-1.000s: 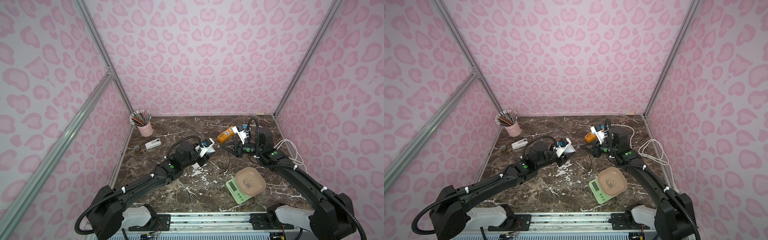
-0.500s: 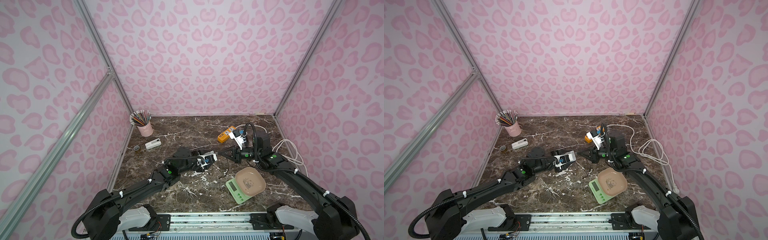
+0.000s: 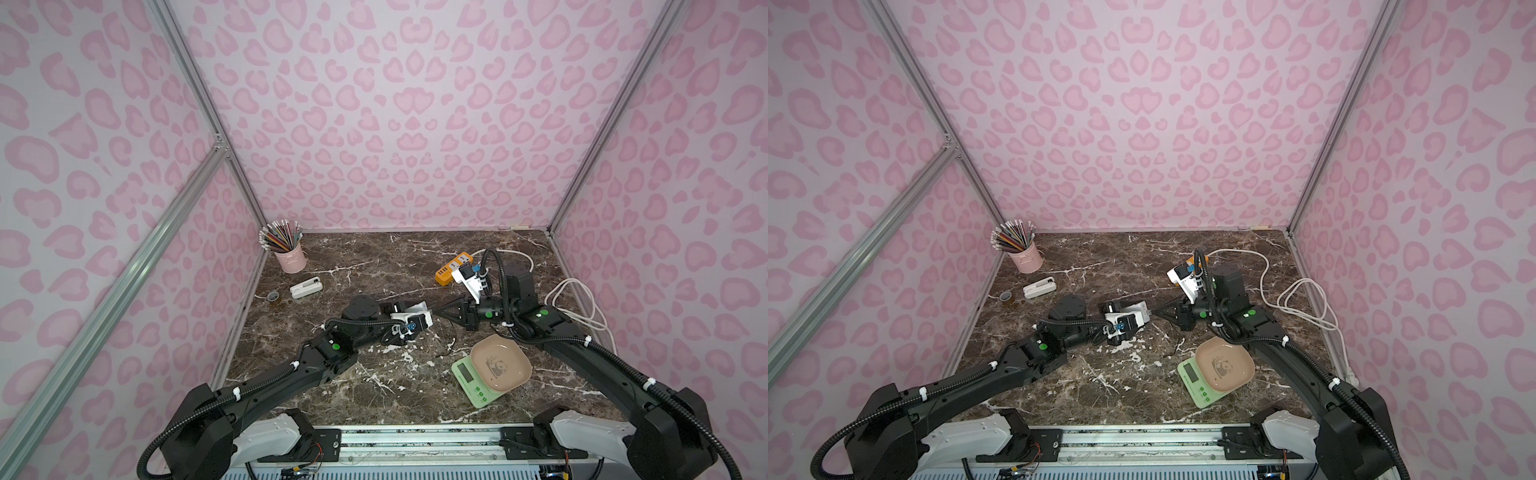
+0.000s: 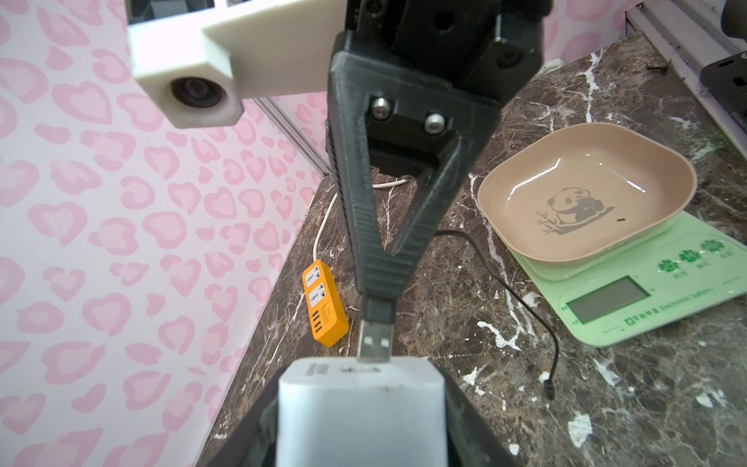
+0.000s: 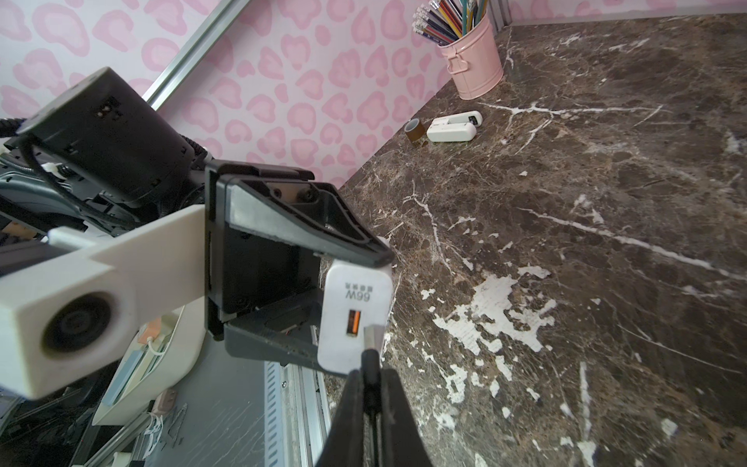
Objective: Charge the electronic scale
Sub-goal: Insert the charging cable into the plug.
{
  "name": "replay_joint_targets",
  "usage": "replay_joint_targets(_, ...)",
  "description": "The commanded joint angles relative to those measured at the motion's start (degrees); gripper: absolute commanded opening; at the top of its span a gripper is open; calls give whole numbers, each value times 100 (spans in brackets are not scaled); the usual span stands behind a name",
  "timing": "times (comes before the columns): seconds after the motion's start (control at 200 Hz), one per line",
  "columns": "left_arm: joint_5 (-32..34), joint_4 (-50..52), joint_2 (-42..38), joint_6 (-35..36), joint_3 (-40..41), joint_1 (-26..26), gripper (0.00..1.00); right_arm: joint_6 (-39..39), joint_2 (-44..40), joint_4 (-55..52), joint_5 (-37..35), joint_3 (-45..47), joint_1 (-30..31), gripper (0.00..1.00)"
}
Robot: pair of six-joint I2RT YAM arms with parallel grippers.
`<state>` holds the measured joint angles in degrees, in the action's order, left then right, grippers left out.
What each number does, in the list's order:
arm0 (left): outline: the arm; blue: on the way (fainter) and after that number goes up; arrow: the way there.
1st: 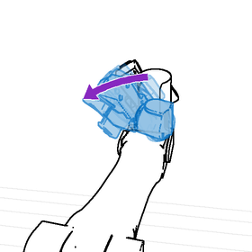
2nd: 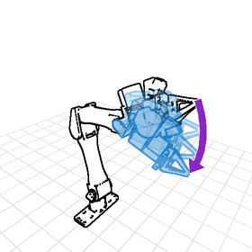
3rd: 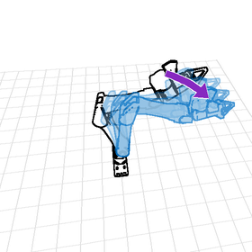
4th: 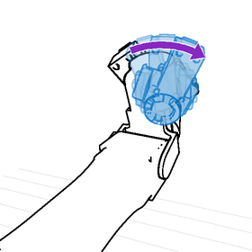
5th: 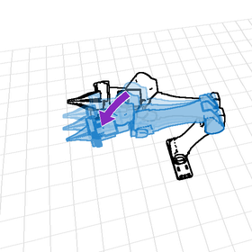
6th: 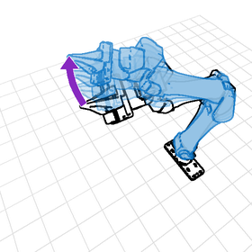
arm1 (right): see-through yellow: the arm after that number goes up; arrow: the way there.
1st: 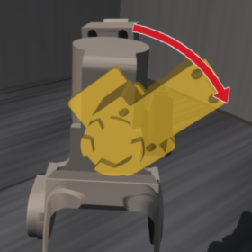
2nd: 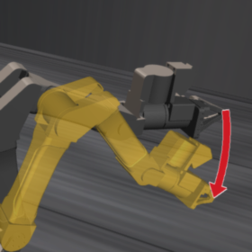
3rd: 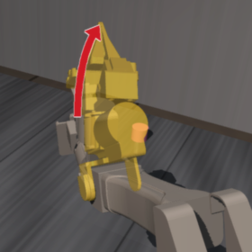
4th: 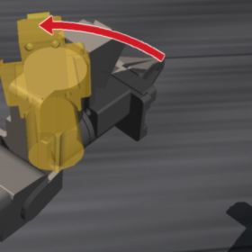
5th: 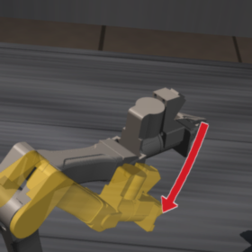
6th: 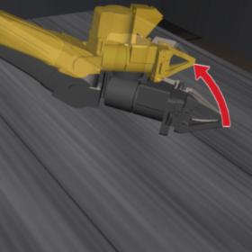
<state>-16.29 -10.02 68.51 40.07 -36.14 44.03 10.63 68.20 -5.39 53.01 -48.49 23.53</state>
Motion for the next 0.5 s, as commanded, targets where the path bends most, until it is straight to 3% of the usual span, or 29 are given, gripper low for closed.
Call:
replay_joint_targets(0.0,15,-343,-32,87,-11,1,22,-42,25,-6,24,-126,53,0)
replay_joint_targets(0.495,109,-344,-13,128,18,53,21,215,200,49,-52,-292,173,0)
